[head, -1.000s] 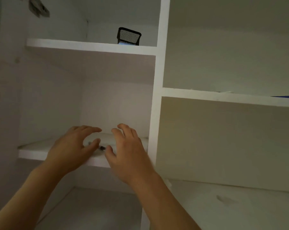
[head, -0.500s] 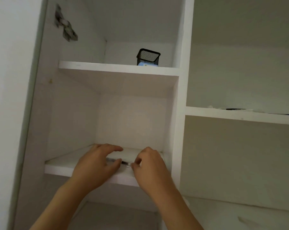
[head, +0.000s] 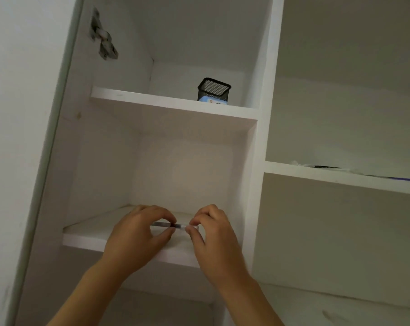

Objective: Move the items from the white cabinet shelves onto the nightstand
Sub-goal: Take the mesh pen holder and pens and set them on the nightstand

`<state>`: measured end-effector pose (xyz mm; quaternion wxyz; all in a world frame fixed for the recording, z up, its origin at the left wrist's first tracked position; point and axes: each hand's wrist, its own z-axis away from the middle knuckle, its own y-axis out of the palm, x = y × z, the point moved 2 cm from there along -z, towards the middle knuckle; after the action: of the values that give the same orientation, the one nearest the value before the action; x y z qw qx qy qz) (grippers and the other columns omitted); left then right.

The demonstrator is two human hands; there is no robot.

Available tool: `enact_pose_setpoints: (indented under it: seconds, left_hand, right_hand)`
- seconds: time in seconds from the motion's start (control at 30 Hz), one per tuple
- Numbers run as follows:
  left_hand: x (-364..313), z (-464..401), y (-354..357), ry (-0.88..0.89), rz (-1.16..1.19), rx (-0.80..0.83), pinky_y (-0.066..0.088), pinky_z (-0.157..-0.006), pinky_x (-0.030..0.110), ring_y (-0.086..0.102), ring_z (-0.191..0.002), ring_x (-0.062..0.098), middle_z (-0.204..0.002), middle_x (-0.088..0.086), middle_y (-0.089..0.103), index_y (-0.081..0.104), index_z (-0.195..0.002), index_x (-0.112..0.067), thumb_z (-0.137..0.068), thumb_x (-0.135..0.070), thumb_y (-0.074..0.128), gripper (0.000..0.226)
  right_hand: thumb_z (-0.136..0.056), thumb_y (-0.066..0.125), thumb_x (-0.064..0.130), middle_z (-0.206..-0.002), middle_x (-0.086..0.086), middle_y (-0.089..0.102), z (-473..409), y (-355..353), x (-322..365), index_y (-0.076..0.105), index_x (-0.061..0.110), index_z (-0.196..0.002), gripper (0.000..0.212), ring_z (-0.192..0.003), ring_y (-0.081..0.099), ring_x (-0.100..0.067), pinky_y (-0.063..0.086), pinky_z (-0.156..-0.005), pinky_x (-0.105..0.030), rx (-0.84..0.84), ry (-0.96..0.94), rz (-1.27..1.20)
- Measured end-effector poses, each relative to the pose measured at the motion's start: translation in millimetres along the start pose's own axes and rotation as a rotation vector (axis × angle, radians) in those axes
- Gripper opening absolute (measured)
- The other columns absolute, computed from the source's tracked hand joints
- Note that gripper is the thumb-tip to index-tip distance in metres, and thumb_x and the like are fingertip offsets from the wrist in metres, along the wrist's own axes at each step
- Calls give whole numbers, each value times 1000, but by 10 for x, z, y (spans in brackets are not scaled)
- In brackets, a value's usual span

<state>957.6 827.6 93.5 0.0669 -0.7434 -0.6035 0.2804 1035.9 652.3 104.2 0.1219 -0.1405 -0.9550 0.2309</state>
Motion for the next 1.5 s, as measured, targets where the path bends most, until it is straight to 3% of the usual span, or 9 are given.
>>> enact_pose_setpoints:
  seconds: [0.17, 0.33, 0.53, 0.77, 1.0, 1.2, 1.33, 1.5]
  left_hand:
    - [16, 7, 6, -2, 23, -78, 50, -75, 27, 55, -98, -1, -98, -31, 66, 70, -94, -45, -89, -37, 77, 12]
    - [45, 1, -2, -49, 98, -182, 52, -74, 33, 57, -92, 4, -95, -30, 62, 69, -96, -41, -90, -29, 77, 15]
    - [-30, -27, -77, 92, 170, -323, 54, -78, 35, 62, -91, 11, -97, -18, 65, 72, -100, -27, -89, -14, 80, 19]
    - [-424, -384, -394, 296, 114, -495, 54, -76, 41, 62, -89, 17, -100, -8, 66, 73, -101, -16, -91, -15, 77, 11]
    - [-783, -968, -958, 407, 4, -643, 49, -77, 45, 58, -90, 24, -101, -4, 64, 70, -100, -17, -94, -22, 68, 9]
    - [-942, -1433, -1256, 499, -174, -679, 46, -78, 39, 57, -89, 24, -103, -2, 63, 69, -102, -18, -96, -21, 67, 7]
    - [-904, -1816, -1366, 501, -314, -668, 45, -79, 37, 58, -88, 28, -101, 2, 63, 70, -100, -15, -93, -16, 71, 8]
    - [-810, -2193, -1436, 453, -346, -621, 46, -80, 36, 57, -88, 25, -100, 2, 63, 70, -101, -16, -92, -16, 73, 9]
  right_hand:
    - [-100, 69, 30, -111, 16, 54, -79, -19, 30, 71, 19, -105, 12, -105, 53, -4, 49, -91, -23, -32, -65, 3]
    - [-99, 69, 27, -131, 13, 51, -237, -283, 204, 62, 21, -134, 36, -124, 51, -6, 43, -106, -18, -35, -157, 47]
    - [-95, 71, 18, -126, 4, 57, -639, -863, 502, 66, 13, -128, 33, -120, 56, -14, 47, -103, -22, -189, -339, 92]
    - [-91, 71, 15, -122, 1, 60, -1416, -1370, 673, 69, 12, -118, 27, -113, 57, -20, 47, -96, -27, -351, -460, 152]
    - [-92, 68, 20, -121, 2, 57, -2041, -1411, 559, 68, 13, -120, 29, -112, 56, -22, 48, -92, -33, -251, -368, 177]
    - [-92, 71, 25, -132, -2, 55, -2479, -1488, 482, 64, 14, -131, 41, -125, 52, -25, 48, -104, -44, -154, -311, 300]
    - [-93, 76, 35, -145, 0, 49, -2679, -1493, 483, 56, 17, -144, 58, -137, 44, -22, 43, -112, -39, -35, -277, 332]
    - [-90, 77, 43, -147, 2, 47, -2824, -1351, 420, 54, 18, -147, 67, -136, 46, -21, 43, -109, -36, -48, -188, 236]
